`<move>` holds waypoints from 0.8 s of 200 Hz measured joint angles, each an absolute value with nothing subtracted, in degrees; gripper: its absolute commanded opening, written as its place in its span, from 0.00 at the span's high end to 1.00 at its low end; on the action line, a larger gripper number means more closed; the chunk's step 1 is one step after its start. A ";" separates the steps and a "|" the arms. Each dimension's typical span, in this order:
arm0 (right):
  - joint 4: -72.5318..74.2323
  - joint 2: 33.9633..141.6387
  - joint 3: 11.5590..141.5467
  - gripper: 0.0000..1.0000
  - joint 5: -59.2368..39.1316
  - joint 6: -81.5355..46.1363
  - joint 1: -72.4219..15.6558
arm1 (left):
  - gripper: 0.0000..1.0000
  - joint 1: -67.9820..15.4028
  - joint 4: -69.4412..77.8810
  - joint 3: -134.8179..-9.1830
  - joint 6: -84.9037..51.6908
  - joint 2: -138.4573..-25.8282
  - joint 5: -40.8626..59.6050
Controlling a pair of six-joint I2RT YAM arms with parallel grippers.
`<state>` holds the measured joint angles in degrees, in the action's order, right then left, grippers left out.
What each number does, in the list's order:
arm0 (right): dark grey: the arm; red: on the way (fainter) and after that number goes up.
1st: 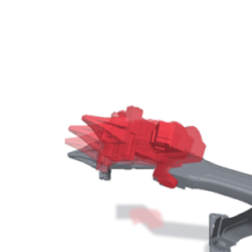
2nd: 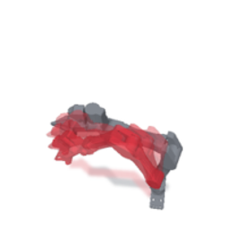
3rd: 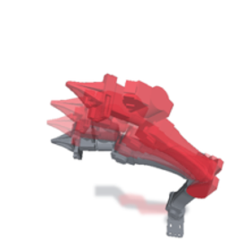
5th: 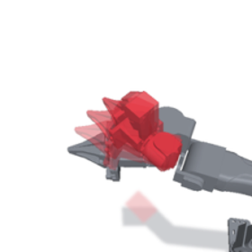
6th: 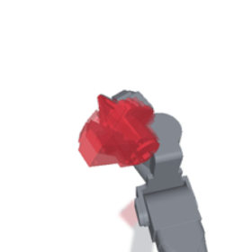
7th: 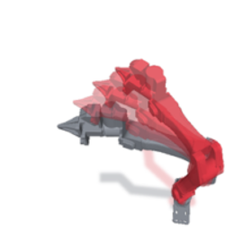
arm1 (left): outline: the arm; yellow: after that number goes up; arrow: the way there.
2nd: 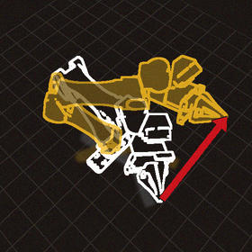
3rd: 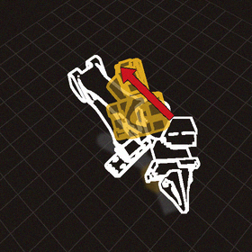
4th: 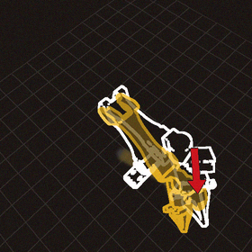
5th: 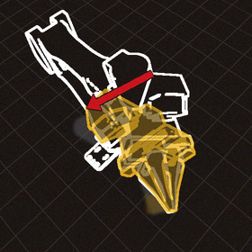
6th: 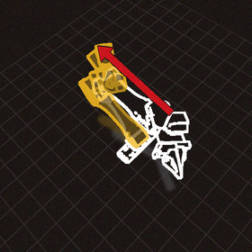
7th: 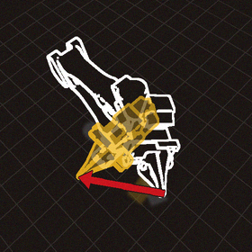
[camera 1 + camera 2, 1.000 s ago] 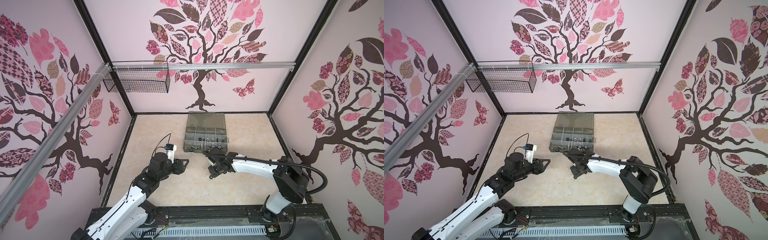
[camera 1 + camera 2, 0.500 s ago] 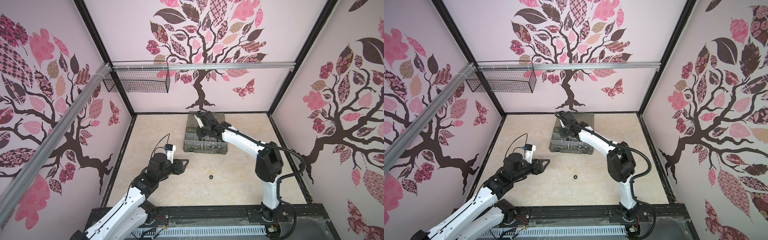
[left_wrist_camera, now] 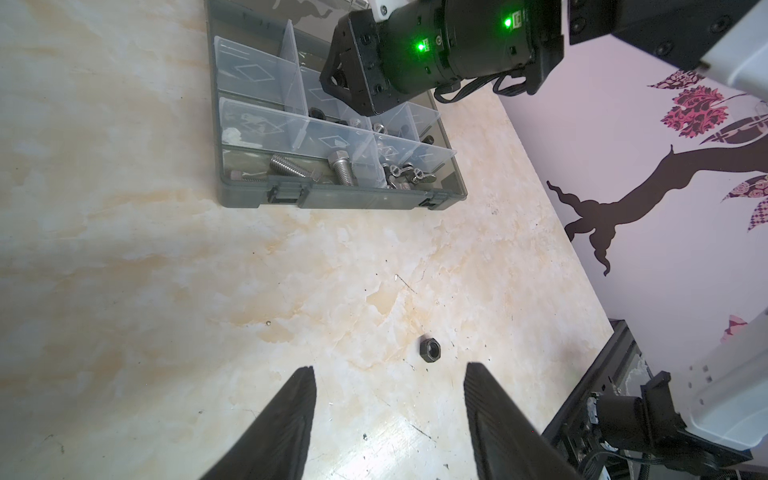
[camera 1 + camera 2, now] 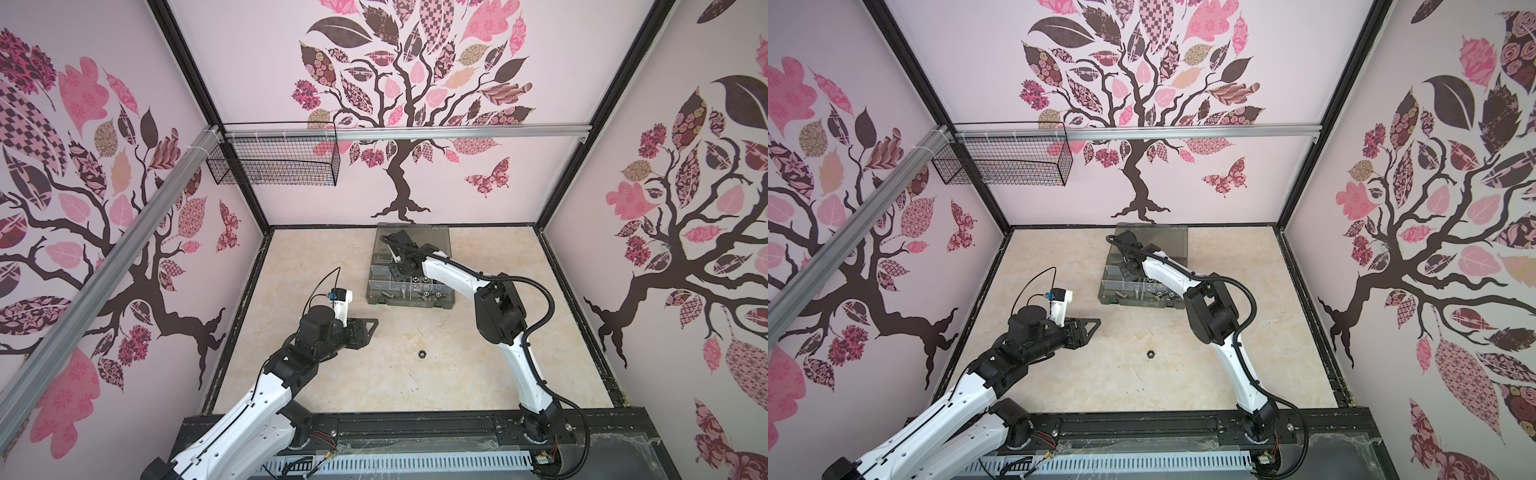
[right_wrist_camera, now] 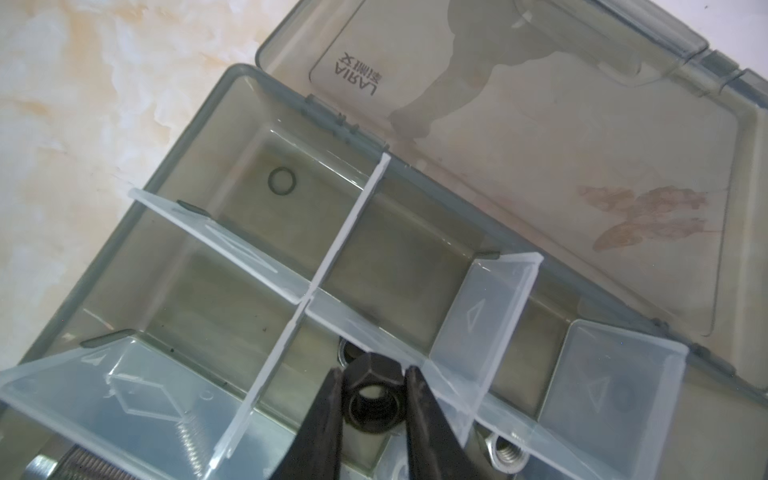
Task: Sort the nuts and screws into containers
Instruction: 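Open the right gripper to drop the nut into a compartment, then withdraw the right gripper while the left gripper grasps the last dark nut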
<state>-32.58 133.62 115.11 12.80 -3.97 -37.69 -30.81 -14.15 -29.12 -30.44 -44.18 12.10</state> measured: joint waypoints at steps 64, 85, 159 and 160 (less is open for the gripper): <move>-32.05 133.36 113.16 0.59 13.26 -3.86 -37.89 | 0.41 -30.81 -13.15 -29.12 -30.17 -46.26 12.27; -30.26 132.38 110.37 0.58 12.80 -3.99 -37.80 | 0.41 -30.81 -13.15 -29.12 -30.09 -47.72 12.58; -22.04 108.22 90.85 0.55 8.58 -4.69 -36.64 | 0.42 -35.35 -12.93 -29.21 -29.21 -51.99 11.09; -21.80 107.46 90.08 0.55 8.34 -4.80 -36.60 | 0.42 -35.57 -12.95 -29.21 -29.10 -52.07 10.92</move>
